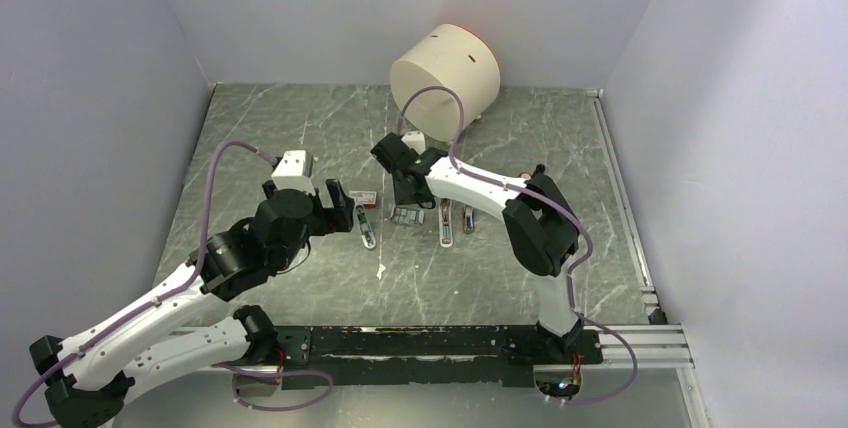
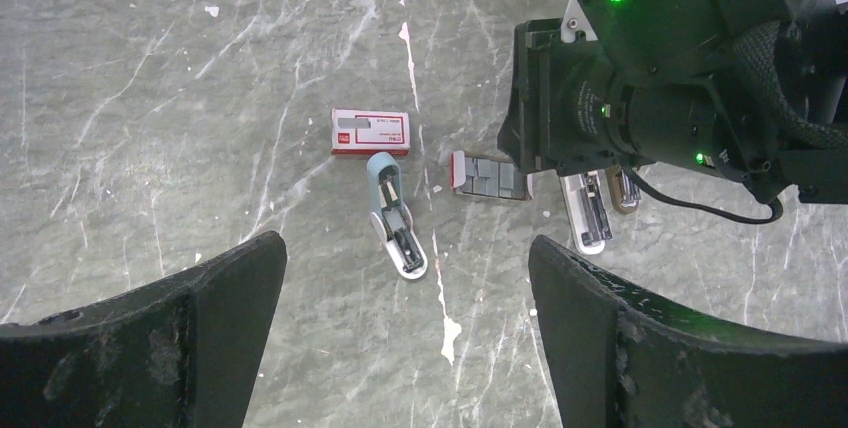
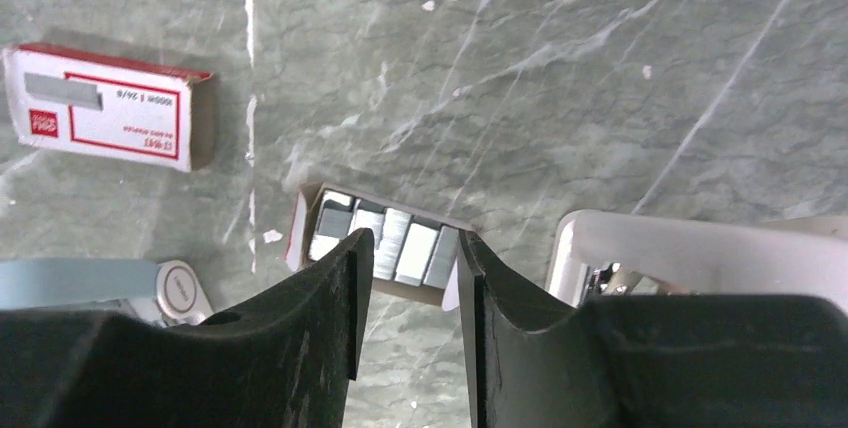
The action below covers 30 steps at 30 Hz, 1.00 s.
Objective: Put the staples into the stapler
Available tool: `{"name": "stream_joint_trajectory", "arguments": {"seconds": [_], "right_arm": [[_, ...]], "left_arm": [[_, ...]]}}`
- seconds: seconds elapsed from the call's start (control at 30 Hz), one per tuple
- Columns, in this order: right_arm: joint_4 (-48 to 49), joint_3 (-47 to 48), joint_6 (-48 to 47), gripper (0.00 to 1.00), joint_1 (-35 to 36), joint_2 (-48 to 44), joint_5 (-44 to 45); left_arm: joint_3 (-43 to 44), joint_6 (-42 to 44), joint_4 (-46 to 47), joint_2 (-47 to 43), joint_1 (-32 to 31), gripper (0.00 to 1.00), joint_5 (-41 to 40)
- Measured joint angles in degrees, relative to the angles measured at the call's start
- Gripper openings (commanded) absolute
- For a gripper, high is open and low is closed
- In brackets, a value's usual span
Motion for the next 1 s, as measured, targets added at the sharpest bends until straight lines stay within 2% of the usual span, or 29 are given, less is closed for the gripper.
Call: {"name": "stream_joint_trajectory", "arguments": {"seconds": [0.07, 0.13, 0.4, 0.63, 0.9, 1.0], "right_arm": [[-0.1, 0.0, 0.3, 0.24, 0.4, 0.0, -0.4], [0.0, 0.0, 0.6, 0.21, 0.7, 0.0, -0.7], [-0.3, -0.2, 1.5, 0.26, 0.8, 1.6, -0.9], [-0.5, -0.5, 2.1, 0.21, 0.9, 2.7, -1.0], [-1.0, -0.5, 2.8, 0.31, 1.0, 3.1, -0.9], [-1.1, -0.5, 2.9, 0.31, 1.0, 3.1, -0.9]], "left_arm": [[0.0, 0.0, 0.0, 0.0, 0.0, 0.96, 0.0], [0.0, 0.0, 0.0, 0.0, 0.0, 0.96, 0.0], [-0.3, 0.0, 0.0, 0.0, 0.0, 0.96, 0.0], [-0.4, 0.0, 0.0, 0.0, 0.0, 0.96, 0.0], [-0.4, 0.0, 0.0, -0.1, 0.0, 0.96, 0.0], [-0.4, 0.0, 0.0, -0.2, 0.0, 0.96, 0.0]]}}
